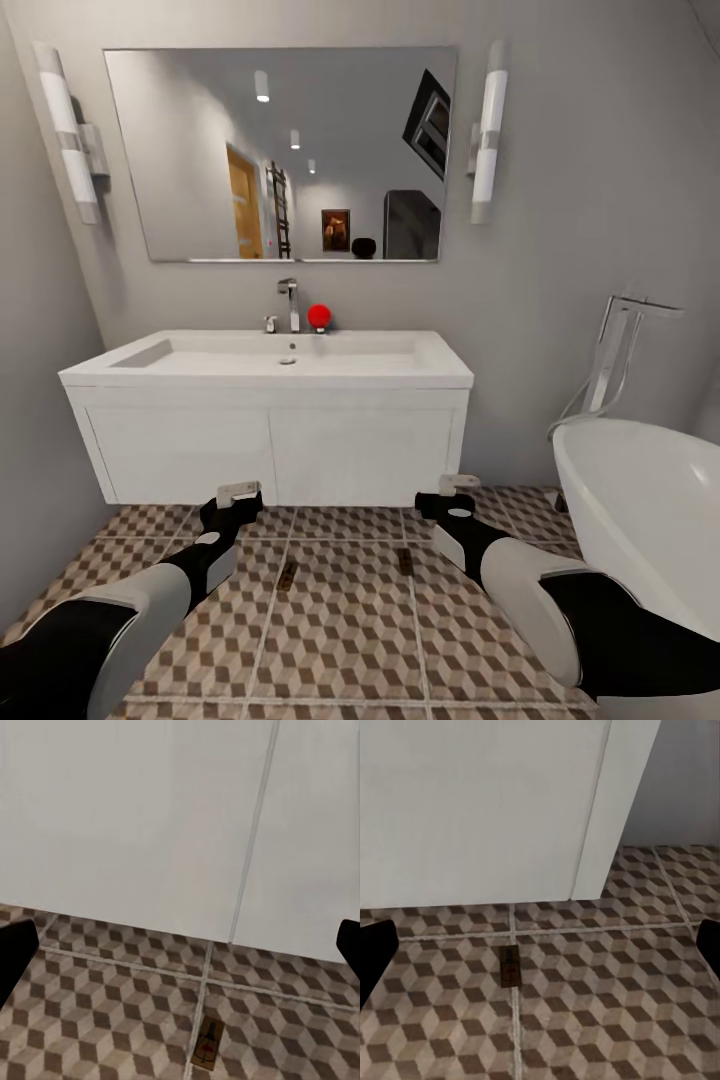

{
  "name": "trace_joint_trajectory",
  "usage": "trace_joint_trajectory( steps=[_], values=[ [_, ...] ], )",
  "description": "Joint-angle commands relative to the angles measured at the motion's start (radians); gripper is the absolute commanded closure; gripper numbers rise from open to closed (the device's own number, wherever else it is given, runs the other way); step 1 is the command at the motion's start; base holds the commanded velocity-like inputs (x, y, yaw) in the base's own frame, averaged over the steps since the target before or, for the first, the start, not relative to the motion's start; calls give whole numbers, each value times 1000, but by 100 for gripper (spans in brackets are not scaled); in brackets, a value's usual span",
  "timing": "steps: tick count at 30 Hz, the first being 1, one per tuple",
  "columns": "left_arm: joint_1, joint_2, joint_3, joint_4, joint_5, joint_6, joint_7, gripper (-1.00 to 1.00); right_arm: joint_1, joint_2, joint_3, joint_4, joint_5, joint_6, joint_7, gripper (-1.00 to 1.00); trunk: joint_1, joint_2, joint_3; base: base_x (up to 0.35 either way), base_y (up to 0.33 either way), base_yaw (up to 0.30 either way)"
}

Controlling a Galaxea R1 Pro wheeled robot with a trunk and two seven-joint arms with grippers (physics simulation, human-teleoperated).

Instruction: Take the four mousetraps from the cabinet in the bathroom and place them on the bathroom floor. Make sure all four end up on the same floor surface, and ensure that at least two of them are either under or directly next to the same bathroom sink.

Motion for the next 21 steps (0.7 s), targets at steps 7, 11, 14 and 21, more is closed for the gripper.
trace_joint_trajectory(
  steps=[7,11,14,21],
  values=[
    [-1,1,-9,1,8,-2,3,-100,-1,0,5,3,-7,-6,-6,-100,-27,49,21,0,0,0],
    [-1,3,-8,0,8,-3,3,-100,-1,0,5,3,-8,-10,-13,-100,-42,77,33,0,0,0],
    [-1,1,-8,1,9,-4,4,-100,-1,1,5,3,-8,-11,-19,-100,-54,98,43,0,0,0],
    [-1,-5,-7,1,29,-5,6,-100,2,0,5,3,-7,-9,-27,-100,-81,147,65,0,0,0]
  ],
)
